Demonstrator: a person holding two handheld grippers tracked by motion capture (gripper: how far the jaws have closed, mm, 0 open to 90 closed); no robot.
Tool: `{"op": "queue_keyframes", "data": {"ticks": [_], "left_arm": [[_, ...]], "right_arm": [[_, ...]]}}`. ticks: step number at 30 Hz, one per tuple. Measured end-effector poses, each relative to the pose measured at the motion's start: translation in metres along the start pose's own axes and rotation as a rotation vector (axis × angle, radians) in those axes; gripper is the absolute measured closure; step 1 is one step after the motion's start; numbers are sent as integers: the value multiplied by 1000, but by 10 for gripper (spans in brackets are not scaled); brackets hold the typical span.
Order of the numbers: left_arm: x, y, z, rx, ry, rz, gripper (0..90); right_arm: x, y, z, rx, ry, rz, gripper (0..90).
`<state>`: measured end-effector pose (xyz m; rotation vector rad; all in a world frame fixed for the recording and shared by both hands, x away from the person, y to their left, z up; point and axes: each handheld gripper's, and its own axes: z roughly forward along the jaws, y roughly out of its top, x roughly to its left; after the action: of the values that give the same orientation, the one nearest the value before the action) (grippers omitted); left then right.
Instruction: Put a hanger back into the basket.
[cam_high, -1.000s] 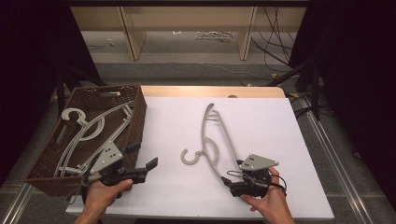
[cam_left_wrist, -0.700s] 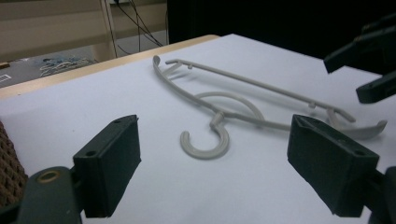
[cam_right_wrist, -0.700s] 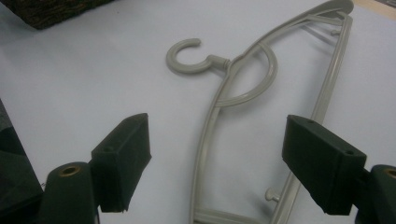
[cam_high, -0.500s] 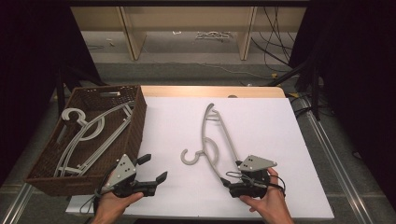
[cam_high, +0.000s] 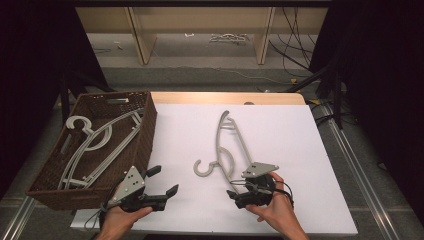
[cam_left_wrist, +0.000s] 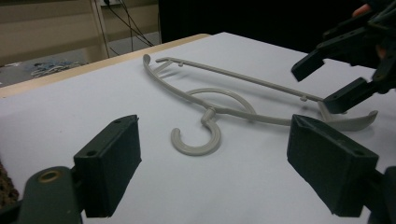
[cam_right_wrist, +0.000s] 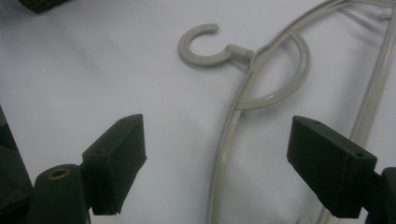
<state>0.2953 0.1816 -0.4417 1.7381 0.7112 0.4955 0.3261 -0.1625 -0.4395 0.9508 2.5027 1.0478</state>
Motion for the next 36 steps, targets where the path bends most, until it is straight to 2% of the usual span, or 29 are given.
{"op": "queue_keyframes", "data": {"ticks": [2,4,6,7,9,11,14,21,24,27,30,31,33,36], "left_arm": [[0,1,1,4,-3,4,172],[0,0,3,1,-11,2,171],[0,0,3,16,-8,24,179],[0,-1,3,21,-8,31,192],[-1,-1,4,19,-12,20,201],[0,-1,4,19,-14,37,200],[0,-1,3,24,-8,23,196],[0,-1,3,26,-5,32,197],[-1,-2,2,32,-3,27,198],[0,-2,1,28,-2,26,198],[0,-3,1,36,3,22,199],[0,-2,0,36,5,27,200],[1,-2,1,35,6,29,201],[1,-3,2,34,-2,27,201]], "right_arm": [[-3,3,11,24,7,0,179],[-7,7,21,43,13,-11,232],[-9,11,29,97,28,-24,268],[-10,13,34,96,16,-28,271],[-13,16,40,152,13,-37,315],[-13,19,46,190,9,-13,341],[-15,20,54,227,0,-6,368],[-18,19,65,277,-3,13,441],[-19,21,67,278,-11,3,470],[-20,22,68,282,-12,18,494],[-22,23,68,287,-27,49,573],[-24,23,68,281,-24,39,581],[-24,23,67,283,-32,59,613],[-25,24,67,287,-43,39,684]]}}
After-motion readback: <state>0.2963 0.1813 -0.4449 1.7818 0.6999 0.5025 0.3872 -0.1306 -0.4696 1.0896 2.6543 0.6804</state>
